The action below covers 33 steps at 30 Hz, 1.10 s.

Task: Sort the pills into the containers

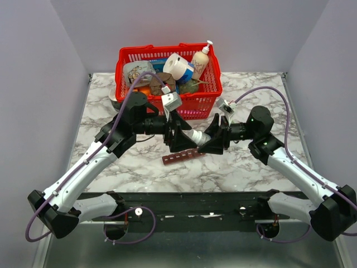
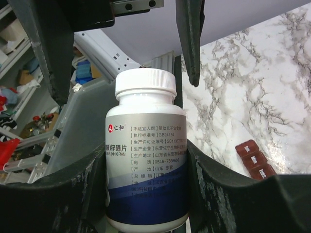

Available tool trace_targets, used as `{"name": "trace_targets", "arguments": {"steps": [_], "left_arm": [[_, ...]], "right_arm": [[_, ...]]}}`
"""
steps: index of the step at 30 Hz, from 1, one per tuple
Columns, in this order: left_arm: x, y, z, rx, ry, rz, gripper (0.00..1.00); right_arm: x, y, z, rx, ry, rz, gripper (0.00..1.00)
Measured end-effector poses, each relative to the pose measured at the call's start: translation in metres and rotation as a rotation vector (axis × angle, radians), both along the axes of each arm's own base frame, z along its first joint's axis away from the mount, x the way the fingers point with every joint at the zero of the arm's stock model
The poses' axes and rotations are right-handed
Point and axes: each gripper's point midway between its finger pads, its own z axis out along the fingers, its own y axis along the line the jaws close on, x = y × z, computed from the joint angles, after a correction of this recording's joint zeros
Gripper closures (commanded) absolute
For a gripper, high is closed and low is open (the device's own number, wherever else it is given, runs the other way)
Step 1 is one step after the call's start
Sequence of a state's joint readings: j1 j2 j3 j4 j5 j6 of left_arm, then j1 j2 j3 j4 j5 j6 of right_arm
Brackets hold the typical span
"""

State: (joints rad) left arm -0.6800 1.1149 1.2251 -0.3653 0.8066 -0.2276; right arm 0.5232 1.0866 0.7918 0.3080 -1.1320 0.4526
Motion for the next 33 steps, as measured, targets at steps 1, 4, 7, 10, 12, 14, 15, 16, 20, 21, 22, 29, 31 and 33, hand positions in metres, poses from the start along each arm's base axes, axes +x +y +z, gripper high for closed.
{"name": "trace_targets", "arguments": {"steps": [1, 4, 7, 10, 12, 14, 15, 16, 20, 21, 22, 29, 31, 33], "left_arm": [[0.002, 0.000, 0.002, -0.012, 0.009, 0.009, 0.01], [0.010, 0.004, 0.008, -0.042, 0.044, 0.053, 0.01], [0.023, 0.017, 0.015, -0.088, 0.131, 0.146, 0.01], [0.033, 0.031, 0.014, -0.132, 0.234, 0.241, 0.01], [0.035, 0.037, 0.011, -0.167, 0.329, 0.295, 0.01], [0.033, 0.038, 0.005, -0.194, 0.428, 0.318, 0.01], [0.031, 0.037, 0.002, -0.208, 0.490, 0.327, 0.01], [0.031, 0.037, -0.001, -0.216, 0.532, 0.334, 0.01], [0.033, 0.033, -0.011, -0.267, 0.712, 0.357, 0.01], [0.033, 0.033, -0.011, -0.277, 0.740, 0.359, 0.01], [0.035, 0.031, -0.010, -0.291, 0.767, 0.358, 0.01], [0.044, 0.024, 0.015, -0.399, 0.831, 0.316, 0.01], [0.044, 0.023, 0.021, -0.418, 0.830, 0.301, 0.01], [0.043, 0.022, 0.024, -0.426, 0.829, 0.288, 0.01]], "right_arm": [[0.000, 0.000, 0.000, 0.001, -0.001, 0.000, 0.99], [0.000, 0.000, 0.001, 0.003, -0.010, 0.000, 0.99], [0.000, 0.000, 0.001, 0.007, -0.038, -0.001, 0.99], [0.000, -0.001, 0.002, 0.009, -0.099, -0.001, 0.99], [0.002, -0.002, 0.001, 0.008, -0.154, -0.001, 1.00], [0.005, -0.002, 0.003, 0.005, -0.224, -0.001, 0.99], [0.006, -0.002, 0.005, 0.005, -0.252, -0.001, 1.00], [0.008, -0.002, 0.007, 0.005, -0.297, -0.005, 0.99], [0.023, -0.002, 0.021, 0.006, -0.503, -0.043, 0.99], [0.026, -0.003, 0.023, 0.003, -0.548, -0.056, 0.99], [0.030, -0.003, 0.025, -0.001, -0.593, -0.071, 0.99], [0.042, -0.002, 0.030, -0.031, -0.853, -0.144, 0.99], [0.042, -0.002, 0.030, -0.034, -0.895, -0.158, 0.99], [0.042, -0.002, 0.029, -0.039, -0.926, -0.173, 1.00]]}}
